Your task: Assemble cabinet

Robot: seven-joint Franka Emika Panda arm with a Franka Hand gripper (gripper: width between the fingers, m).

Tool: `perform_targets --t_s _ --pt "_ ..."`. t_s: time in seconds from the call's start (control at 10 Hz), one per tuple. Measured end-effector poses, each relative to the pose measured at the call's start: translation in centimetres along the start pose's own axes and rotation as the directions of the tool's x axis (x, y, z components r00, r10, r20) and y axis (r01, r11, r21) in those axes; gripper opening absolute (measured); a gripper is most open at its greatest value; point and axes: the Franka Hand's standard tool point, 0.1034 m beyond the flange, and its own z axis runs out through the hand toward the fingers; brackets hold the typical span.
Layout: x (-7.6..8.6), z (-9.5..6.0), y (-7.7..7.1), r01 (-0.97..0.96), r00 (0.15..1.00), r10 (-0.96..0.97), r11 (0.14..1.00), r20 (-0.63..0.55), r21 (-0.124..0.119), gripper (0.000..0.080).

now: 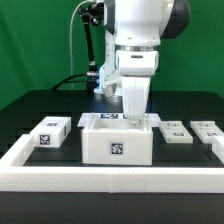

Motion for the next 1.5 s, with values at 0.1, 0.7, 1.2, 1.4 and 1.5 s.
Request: perform_targets --t_s 0.1,0.7,1.2,1.4,1.5 --pt "0.0 0.0 0.0 0.000 1.000 0.000 1.000 0.000 0.000 0.0035" --pt "-0.2 0.0 0.4 0.029 1.000 -0.029 1.000 -0.001 -0.004 0.0035" --pt "2.4 -0.2 3.8 0.066 0.998 -0.066 0.997 -0.018 -0.042 0.0035" --pt "2.8 -0.2 4.3 0.070 0.997 -0.071 0.996 -0.023 -0.047 0.0035" --pt "2.8 -0.2 4.3 0.069 0.997 -0.071 0.996 -0.023 -0.047 0.0035"
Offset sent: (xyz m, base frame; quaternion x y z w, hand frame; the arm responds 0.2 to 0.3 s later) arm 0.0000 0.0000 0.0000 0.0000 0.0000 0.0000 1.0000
